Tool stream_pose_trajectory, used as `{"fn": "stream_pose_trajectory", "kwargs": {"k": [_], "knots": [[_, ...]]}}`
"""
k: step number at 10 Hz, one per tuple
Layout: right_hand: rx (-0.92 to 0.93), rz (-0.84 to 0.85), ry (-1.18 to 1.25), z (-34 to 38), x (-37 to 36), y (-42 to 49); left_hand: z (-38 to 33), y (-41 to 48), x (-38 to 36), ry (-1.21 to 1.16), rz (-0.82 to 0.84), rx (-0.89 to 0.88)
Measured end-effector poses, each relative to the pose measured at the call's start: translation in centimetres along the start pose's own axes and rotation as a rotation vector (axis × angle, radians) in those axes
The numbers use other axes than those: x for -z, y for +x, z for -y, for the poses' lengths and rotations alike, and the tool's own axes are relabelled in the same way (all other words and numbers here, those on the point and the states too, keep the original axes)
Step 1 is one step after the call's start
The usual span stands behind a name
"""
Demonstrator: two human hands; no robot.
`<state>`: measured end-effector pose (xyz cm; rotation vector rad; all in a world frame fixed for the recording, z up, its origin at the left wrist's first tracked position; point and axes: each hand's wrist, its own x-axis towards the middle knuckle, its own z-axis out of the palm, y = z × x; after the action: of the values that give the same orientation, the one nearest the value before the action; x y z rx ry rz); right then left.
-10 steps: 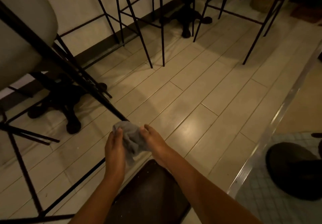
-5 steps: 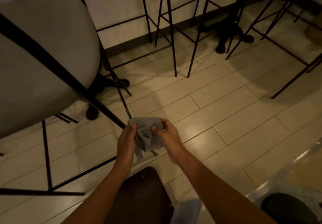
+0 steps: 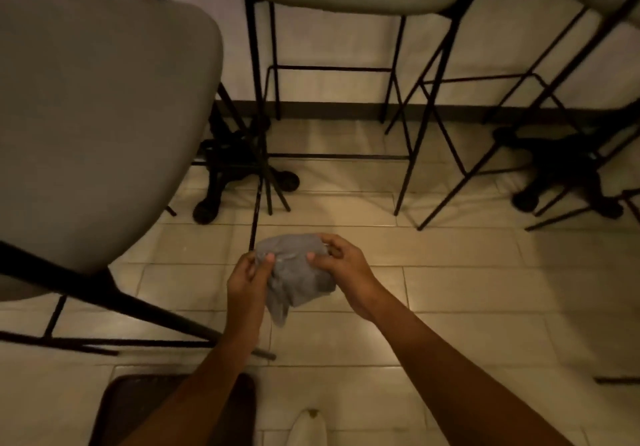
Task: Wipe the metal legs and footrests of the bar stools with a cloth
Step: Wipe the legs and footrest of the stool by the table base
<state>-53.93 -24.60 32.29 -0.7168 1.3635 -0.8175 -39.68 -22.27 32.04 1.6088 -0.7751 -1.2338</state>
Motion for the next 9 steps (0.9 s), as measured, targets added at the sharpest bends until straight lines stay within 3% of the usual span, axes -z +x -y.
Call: {"fn": "stream_pose_trajectory", "kwargs": {"k": [2, 5, 7, 8, 9], "knots": [[0.05, 0.225, -0.095, 3.4, -0.5, 4.5, -1.7, 2.4, -1.4, -0.132, -0.195, 0.07], [0.211, 0.589, -0.451, 3.5, -0.4, 8.8, 2.0, 2.3, -3.1, 0.059, -0.466, -0.099], [0.335, 0.78, -0.585, -1.7, -2.7, 12.3, 7.8, 3.9, -2.9, 0.473, -0.688, -0.191], [0.446, 0.905, -0.623, -5.7, -4.0, 13.7, 10.8, 4.3, -1.8, 0.558, -0.71, -0.16], [0.537, 0.961, -0.649, -9.8, -5.0, 14.7, 14.9, 3.6, -0.9, 0.767, -0.594, -0.211]]}}
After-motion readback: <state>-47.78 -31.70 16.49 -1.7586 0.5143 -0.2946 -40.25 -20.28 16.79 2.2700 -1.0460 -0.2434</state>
